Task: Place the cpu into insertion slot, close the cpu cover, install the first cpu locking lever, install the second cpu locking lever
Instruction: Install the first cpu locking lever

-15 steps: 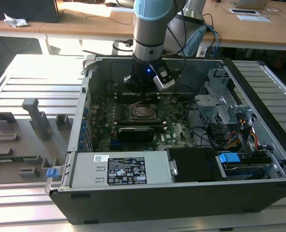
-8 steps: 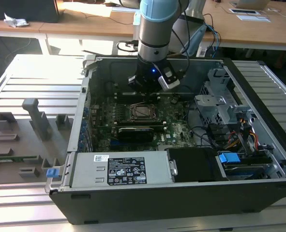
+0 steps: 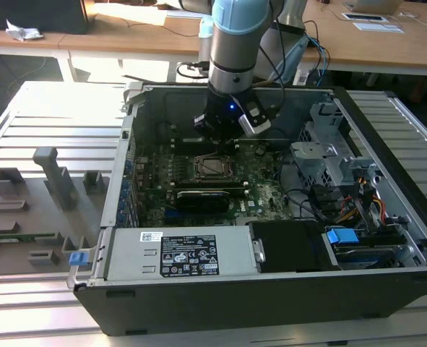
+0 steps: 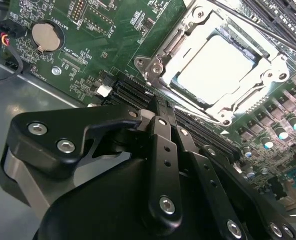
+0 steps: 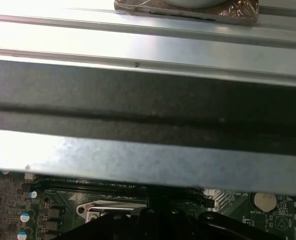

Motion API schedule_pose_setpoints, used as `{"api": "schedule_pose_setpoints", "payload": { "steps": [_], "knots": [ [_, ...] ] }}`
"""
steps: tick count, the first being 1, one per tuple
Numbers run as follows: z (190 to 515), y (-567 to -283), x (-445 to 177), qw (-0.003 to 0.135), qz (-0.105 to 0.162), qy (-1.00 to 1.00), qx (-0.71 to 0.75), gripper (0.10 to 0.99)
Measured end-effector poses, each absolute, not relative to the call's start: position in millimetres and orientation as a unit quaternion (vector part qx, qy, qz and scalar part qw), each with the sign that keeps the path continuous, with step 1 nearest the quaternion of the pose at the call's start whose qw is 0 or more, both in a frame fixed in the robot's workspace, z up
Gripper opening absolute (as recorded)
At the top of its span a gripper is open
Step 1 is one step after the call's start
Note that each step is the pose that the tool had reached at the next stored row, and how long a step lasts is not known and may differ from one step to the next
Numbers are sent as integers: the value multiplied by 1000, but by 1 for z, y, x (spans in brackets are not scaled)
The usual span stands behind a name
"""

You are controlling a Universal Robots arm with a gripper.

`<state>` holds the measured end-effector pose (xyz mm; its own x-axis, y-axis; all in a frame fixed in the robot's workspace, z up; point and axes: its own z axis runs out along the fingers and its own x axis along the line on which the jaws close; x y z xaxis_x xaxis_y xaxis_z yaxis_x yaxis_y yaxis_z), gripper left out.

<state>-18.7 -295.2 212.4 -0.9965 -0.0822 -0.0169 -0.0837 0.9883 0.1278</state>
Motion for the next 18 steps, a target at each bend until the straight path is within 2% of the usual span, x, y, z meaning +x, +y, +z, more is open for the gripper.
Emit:
{"api": "schedule_pose_setpoints", "payload": {
  "steps": [9,18],
  "knots": [
    [206,-295,-16,6,60,997,-42,106],
    [204,-295,-15,4,34,999,-42,106]
  ]
}}
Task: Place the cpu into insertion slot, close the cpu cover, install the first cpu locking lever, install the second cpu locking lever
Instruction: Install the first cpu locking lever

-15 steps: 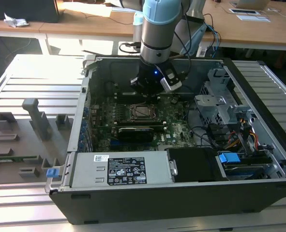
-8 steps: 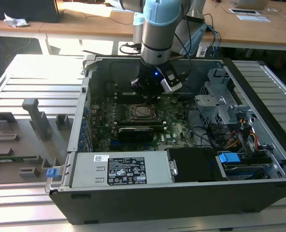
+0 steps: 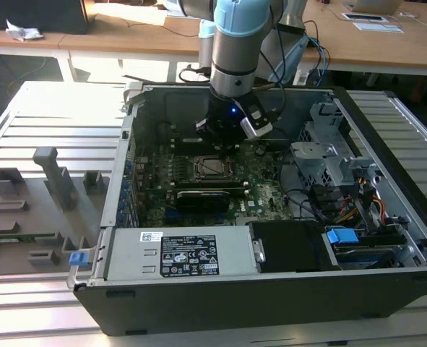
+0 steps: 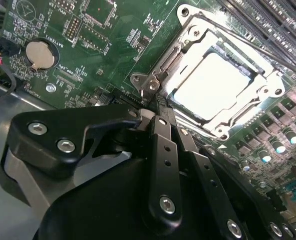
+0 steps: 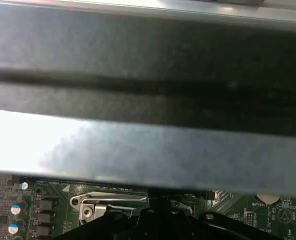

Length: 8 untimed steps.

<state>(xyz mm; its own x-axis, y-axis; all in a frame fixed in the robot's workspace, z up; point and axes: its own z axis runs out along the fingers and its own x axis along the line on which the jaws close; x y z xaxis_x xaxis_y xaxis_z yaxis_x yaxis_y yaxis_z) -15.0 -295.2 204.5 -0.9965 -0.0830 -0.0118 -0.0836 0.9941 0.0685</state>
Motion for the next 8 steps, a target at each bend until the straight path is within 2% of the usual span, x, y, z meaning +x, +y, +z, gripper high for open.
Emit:
{"api": "schedule_pose_setpoints", "payload": {
  "steps": [8],
  "knots": [
    [202,-294,-10,4,13,999,-42,106]
  ]
}}
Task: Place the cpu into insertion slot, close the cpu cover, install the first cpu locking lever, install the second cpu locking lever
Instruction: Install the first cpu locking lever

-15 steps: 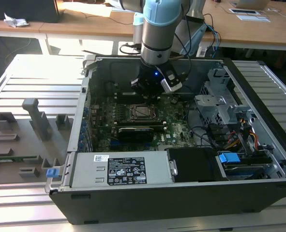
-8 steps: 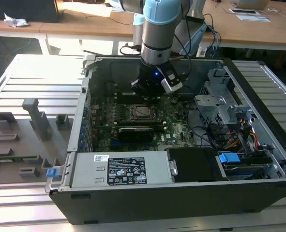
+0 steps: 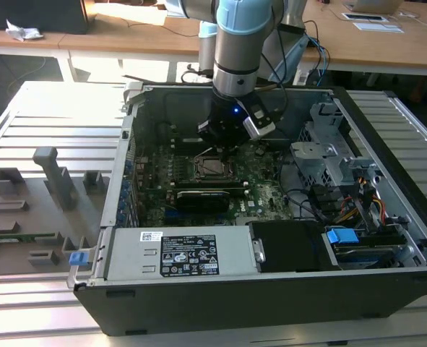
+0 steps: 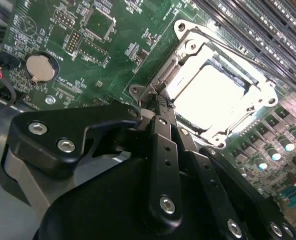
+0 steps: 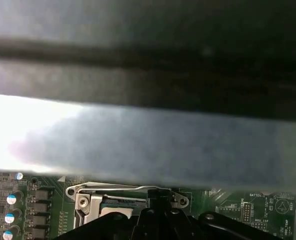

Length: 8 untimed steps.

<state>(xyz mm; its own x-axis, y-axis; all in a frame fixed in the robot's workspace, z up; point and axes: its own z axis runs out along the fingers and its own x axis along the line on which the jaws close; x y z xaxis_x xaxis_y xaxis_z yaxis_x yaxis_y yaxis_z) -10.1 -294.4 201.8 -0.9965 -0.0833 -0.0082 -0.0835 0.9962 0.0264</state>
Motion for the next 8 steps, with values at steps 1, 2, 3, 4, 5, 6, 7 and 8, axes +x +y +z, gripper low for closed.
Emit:
{"api": "schedule_pose_setpoints", "payload": {
  "steps": [1,2,3,4,5,6,7,8],
  "knots": [
    [202,-294,-10,3,11,999,-42,106],
    [202,-294,-10,3,9,999,-42,106],
    [202,-294,-10,3,9,999,-42,106],
    [202,-294,-10,3,9,999,-42,106],
    [203,-294,-10,4,9,999,-42,106],
    [205,-294,-9,4,10,999,-42,106],
    [209,-294,-9,4,9,999,-42,106],
    [216,-294,-10,3,9,999,-42,106]
  ]
}}
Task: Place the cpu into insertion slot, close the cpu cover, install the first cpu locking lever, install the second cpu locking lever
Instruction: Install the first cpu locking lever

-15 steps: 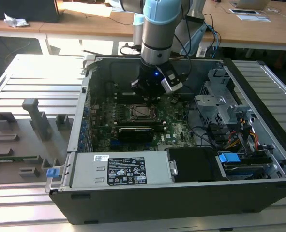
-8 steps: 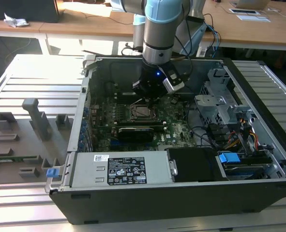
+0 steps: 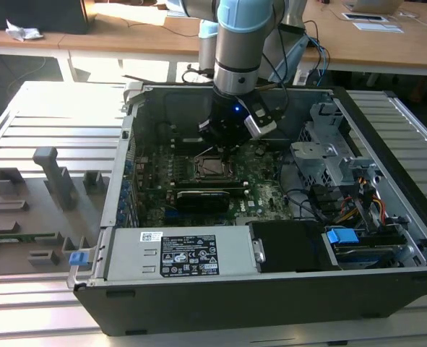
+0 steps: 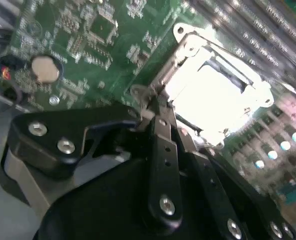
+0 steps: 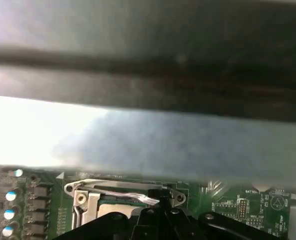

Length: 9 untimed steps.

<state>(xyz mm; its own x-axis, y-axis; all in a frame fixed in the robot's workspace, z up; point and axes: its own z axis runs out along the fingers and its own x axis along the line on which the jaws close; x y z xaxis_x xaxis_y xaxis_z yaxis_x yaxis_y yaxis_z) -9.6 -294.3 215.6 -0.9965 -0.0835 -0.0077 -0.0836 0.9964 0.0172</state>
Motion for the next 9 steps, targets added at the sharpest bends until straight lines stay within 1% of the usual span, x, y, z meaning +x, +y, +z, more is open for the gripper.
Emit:
{"api": "schedule_pose_setpoints", "payload": {
  "steps": [7,9],
  "knots": [
    [250,-294,-10,4,9,999,-42,106],
    [254,-294,-10,4,9,999,-42,106]
  ]
}}
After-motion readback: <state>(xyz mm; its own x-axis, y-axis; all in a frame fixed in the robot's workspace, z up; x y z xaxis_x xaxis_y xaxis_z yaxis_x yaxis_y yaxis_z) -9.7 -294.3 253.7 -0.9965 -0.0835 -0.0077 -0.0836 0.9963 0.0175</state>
